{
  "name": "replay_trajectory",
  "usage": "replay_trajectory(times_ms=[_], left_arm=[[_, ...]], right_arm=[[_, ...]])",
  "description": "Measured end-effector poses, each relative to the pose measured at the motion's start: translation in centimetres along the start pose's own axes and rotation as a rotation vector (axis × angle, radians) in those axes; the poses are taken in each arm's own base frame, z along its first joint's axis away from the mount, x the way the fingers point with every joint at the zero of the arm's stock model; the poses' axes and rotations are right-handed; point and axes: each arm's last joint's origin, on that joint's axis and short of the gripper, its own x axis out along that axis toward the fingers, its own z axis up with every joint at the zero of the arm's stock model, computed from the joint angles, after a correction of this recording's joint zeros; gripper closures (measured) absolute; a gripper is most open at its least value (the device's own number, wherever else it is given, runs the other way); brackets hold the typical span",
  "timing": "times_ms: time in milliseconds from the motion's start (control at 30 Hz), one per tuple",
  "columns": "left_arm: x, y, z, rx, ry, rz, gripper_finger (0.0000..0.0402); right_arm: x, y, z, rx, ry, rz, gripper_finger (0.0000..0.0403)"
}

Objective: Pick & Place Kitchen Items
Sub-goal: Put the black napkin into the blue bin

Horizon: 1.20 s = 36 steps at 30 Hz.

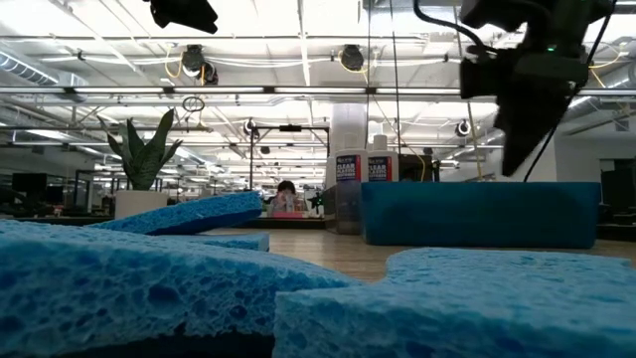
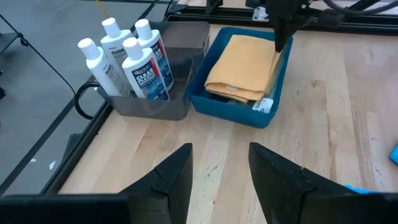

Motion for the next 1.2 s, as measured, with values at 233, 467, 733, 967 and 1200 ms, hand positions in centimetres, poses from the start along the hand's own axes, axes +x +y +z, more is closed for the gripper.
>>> replay_trajectory(times_ms=[233, 467, 733, 967, 1200], left_arm=[[0.0, 0.0, 0.0, 0.000, 0.000, 0.000, 0.0240], [0.0, 0.0, 0.0, 0.000, 0.000, 0.000, 0.0240], [0.0, 0.0, 0.0, 0.000, 0.000, 0.000, 0.0240], [0.0, 0.0, 0.0, 0.000, 0.000, 0.000, 0.0240], [0.0, 0.0, 0.0, 0.000, 0.000, 0.000, 0.0240]], right_arm=[[-0.2, 0.1, -1.6, 0.050, 0.130, -0.052, 0.0403], [-0.5, 1.5, -2.0, -0.008, 0.110, 0.031, 0.0403], [-0.7, 3.2, -2.7, -0.075, 0.086, 0.083, 0.0403], [0.0, 3.2, -4.1, -0.046, 0.136, 0.052, 0.0403], [0.9, 2.1, -5.4, 0.004, 0.185, -0.066, 0.0403]])
